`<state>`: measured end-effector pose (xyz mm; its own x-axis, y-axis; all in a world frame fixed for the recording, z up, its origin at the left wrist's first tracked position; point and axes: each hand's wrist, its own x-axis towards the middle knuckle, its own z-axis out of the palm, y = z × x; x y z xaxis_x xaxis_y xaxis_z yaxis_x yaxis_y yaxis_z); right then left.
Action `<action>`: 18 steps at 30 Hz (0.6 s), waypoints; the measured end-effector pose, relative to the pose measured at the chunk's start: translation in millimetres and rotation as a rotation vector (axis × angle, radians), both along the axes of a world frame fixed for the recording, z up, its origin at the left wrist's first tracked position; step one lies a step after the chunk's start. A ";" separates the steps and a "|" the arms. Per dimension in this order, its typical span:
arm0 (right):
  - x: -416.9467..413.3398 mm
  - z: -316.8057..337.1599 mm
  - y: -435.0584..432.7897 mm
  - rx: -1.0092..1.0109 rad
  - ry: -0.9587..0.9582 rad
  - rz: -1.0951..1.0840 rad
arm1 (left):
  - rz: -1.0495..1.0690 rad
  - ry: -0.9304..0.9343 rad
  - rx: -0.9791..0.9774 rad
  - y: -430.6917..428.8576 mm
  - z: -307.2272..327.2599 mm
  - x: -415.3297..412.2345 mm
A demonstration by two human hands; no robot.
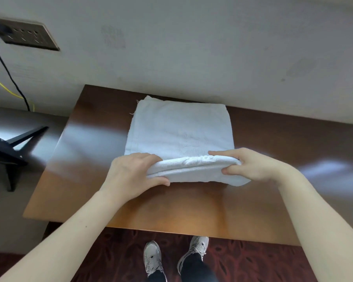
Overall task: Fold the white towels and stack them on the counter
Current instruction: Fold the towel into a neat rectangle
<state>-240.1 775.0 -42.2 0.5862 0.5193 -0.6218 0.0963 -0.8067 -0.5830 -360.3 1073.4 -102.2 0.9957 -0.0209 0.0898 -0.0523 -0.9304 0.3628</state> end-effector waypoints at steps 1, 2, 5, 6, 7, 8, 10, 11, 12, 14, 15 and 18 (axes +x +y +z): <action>4.2 5.3 1.2 0.014 0.016 -0.009 | -0.004 0.000 -0.011 4.7 1.0 1.5; 7.4 9.6 1.9 0.026 0.027 -0.018 | -0.017 0.010 -0.030 8.8 3.2 3.2; 20.2 17.1 3.8 0.080 0.062 -0.042 | 0.020 0.119 -0.092 22.3 13.2 15.6; 25.0 18.1 3.5 0.102 0.080 -0.058 | 0.053 0.183 -0.117 26.2 17.1 21.9; 29.4 18.0 3.2 0.121 0.095 -0.074 | 0.082 0.234 -0.147 28.8 21.7 27.8; 35.3 17.5 2.6 0.132 0.104 -0.082 | 0.109 0.263 -0.185 30.7 25.6 35.2; 47.0 16.6 0.1 0.137 0.090 -0.091 | 0.153 0.265 -0.260 32.5 32.1 50.4; 52.4 15.2 -1.8 0.144 0.068 -0.107 | 0.180 0.256 -0.296 32.4 34.3 57.8; 56.3 13.4 -3.9 0.158 0.040 -0.130 | 0.212 0.245 -0.333 31.7 36.3 64.4; 66.3 9.2 -10.0 0.183 -0.006 -0.176 | 0.274 0.231 -0.403 27.0 39.0 81.6; 71.6 6.3 -12.8 0.189 -0.020 -0.189 | 0.304 0.226 -0.443 24.3 38.7 91.0; 91.6 -6.5 -16.3 0.200 -0.093 -0.246 | 0.420 0.216 -0.570 19.7 32.0 114.5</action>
